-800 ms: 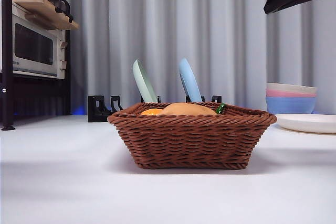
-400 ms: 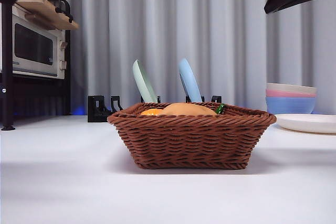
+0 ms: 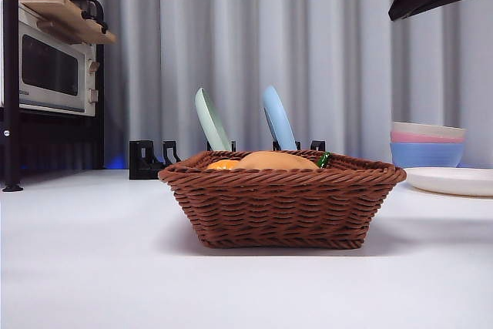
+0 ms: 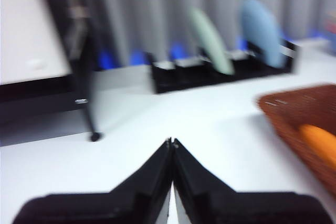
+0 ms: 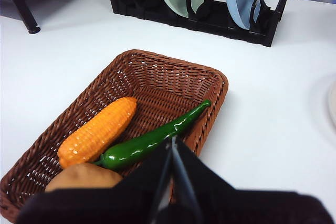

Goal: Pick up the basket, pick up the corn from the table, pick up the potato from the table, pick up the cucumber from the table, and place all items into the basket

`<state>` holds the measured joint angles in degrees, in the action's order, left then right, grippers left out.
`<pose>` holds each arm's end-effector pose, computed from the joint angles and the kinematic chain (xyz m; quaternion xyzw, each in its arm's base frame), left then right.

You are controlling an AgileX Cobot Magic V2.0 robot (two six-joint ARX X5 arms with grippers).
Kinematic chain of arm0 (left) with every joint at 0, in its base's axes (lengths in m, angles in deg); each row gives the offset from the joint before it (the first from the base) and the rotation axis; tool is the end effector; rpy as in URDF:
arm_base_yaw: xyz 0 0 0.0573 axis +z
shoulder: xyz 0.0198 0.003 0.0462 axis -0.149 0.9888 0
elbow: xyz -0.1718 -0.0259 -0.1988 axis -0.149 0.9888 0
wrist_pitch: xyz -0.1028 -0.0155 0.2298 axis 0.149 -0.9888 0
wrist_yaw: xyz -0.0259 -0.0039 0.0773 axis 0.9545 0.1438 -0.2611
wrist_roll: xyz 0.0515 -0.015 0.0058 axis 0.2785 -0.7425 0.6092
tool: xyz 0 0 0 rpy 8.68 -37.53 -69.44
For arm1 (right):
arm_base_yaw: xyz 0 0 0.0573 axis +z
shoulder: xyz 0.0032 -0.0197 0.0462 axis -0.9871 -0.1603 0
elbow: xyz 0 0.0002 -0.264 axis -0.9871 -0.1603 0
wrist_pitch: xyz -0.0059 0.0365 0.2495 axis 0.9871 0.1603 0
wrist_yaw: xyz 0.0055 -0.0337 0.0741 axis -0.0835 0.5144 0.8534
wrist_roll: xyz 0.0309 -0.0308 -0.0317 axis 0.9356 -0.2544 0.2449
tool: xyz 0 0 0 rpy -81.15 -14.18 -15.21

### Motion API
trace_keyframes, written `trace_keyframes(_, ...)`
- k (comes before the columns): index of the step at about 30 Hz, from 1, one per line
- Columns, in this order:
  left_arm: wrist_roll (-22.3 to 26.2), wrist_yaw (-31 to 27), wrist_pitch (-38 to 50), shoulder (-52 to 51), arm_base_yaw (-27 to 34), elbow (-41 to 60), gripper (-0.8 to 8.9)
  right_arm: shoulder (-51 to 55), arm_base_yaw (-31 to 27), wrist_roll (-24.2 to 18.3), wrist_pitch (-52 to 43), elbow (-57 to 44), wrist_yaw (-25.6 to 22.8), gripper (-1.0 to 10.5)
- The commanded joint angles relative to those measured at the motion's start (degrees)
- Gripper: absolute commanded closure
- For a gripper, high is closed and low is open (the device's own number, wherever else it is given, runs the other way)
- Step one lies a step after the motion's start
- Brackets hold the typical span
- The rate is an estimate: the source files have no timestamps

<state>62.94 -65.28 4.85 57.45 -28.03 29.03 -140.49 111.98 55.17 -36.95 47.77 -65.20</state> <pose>0.0752 -0.0189 0.2495 0.0245 0.0561 -0.0444 0.9971 0.1644 0.0977 0.2925 -0.0430 0.2063 0.2321 0.9496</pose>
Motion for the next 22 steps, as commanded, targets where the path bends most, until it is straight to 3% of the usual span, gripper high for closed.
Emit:
trace_keyframes(1,-0.5,2.6,4.3,-3.2,5.8,6.2,8.17,0.0,0.0,0.5,-0.3,-0.5,-0.2,9.4)
trace_keyframes(5,-0.4,8.3,9.8,-5.6,11.6,14.0,8.17,0.0,0.0,0.5,-0.3,-0.5,-0.2,9.4)
trace_keyframes(11,-1.7,13.6,12.4,-7.3,15.6,21.8,8.17,0.0,0.0,0.5,-0.3,-0.5,-0.2,9.4)
trace_keyframes(22,-2.6,13.4,10.1,-8.2,16.6,22.5,8.17,0.0,0.0,0.5,-0.3,-0.5,-0.2,9.4)
